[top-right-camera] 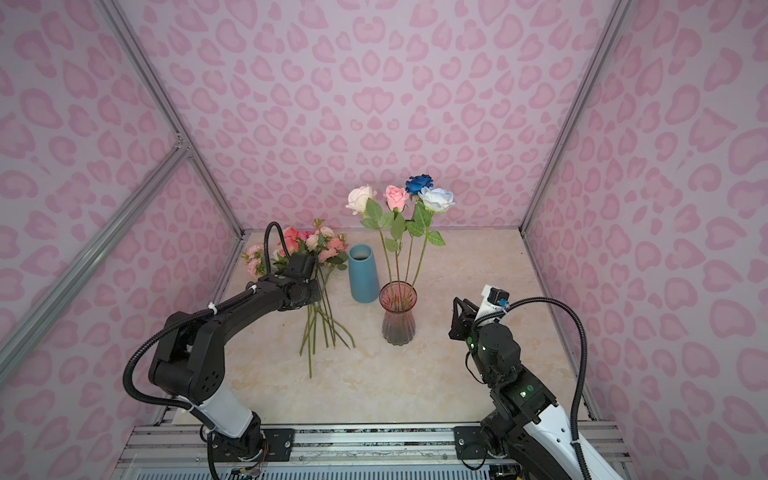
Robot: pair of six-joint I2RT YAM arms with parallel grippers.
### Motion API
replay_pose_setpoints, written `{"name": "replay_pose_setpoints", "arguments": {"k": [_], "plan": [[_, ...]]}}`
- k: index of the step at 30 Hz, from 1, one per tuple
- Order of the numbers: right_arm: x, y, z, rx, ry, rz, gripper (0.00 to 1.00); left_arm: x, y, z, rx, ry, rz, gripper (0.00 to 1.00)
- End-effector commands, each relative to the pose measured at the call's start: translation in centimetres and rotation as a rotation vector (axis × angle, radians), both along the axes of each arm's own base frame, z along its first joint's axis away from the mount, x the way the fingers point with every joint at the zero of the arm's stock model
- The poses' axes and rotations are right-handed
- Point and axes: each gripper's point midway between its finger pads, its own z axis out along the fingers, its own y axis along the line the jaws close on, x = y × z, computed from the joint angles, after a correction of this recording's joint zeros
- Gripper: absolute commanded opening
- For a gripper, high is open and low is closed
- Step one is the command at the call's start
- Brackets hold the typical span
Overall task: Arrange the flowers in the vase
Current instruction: 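Lift the pink rose upright out of the pile with the left gripper, then bring the pink rose to the right gripper and grasp its stem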
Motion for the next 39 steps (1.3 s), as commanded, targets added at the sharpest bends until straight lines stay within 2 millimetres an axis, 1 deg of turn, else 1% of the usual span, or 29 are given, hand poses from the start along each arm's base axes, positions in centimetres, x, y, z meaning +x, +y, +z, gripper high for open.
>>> {"name": "replay_pose_setpoints", "arguments": {"k": [1,3,6,7,11,15,16,18,20,23,25,29,30,31,34,36,39], "plan": [[0.0,0.3,0.5,0.020,-0.015,0.011,0.28,-0.2,-0.4,3.0,-0.026,-0.050,-0.026,0.04],[0.0,0.2,0.6,0.010,-0.019,0.011,0.29,-0.6,-0.6,5.2,-0.054,-0.098,-0.040,0.04],[0.3,1.1,0.7,-0.029,-0.025,0.057,0.33,-1.4,-0.5,9.2,-0.097,-0.215,-0.042,0.04],[0.4,1.3,0.7,-0.035,-0.019,0.061,0.33,-1.8,-0.4,10.2,-0.112,-0.251,-0.041,0.04],[0.8,1.8,0.4,-0.055,0.015,0.077,0.34,-3.4,0.0,15.2,-0.173,-0.406,-0.050,0.04],[0.9,2.6,0.2,-0.051,0.024,0.112,0.34,-5.3,0.6,20.0,-0.186,-0.570,-0.060,0.04],[0.9,2.7,0.3,-0.052,0.023,0.120,0.34,-5.8,0.6,21.0,-0.189,-0.606,-0.070,0.04],[0.9,3.4,0.8,-0.057,0.017,0.154,0.35,-6.7,0.0,23.1,-0.204,-0.698,-0.120,0.04],[0.8,4.8,1.4,-0.059,-0.006,0.232,0.38,-7.7,-1.8,25.2,-0.208,-0.831,-0.232,0.04],[0.9,6.0,1.9,-0.058,-0.018,0.292,0.39,-9.7,-4.1,28.4,-0.239,-1.021,-0.352,0.04],[1.1,6.5,2.1,-0.059,-0.010,0.307,0.40,-10.9,-5.1,30.2,-0.251,-1.105,-0.399,0.03],[1.1,7.5,2.7,-0.052,-0.014,0.351,0.40,-12.5,-6.9,32.5,-0.268,-1.157,-0.489,0.03],[1.1,7.7,3.0,-0.050,-0.020,0.359,0.40,-12.9,-7.3,33.6,-0.286,-1.188,-0.504,0.03],[1.0,7.9,3.4,-0.052,-0.025,0.367,0.40,-13.3,-7.7,34.2,-0.301,-1.199,-0.520,0.03],[0.5,8.8,4.8,-0.066,-0.049,0.391,0.40,-14.3,-9.0,35.4,-0.350,-1.215,-0.573,0.03],[0.0,9.6,6.1,-0.081,-0.076,0.415,0.40,-15.0,-9.9,36.1,-0.381,-1.230,-0.611,0.03],[-0.7,11.2,7.8,-0.096,-0.114,0.453,0.40,-15.3,-11.2,36.7,-0.396,-1.239,-0.661,0.03]]}}
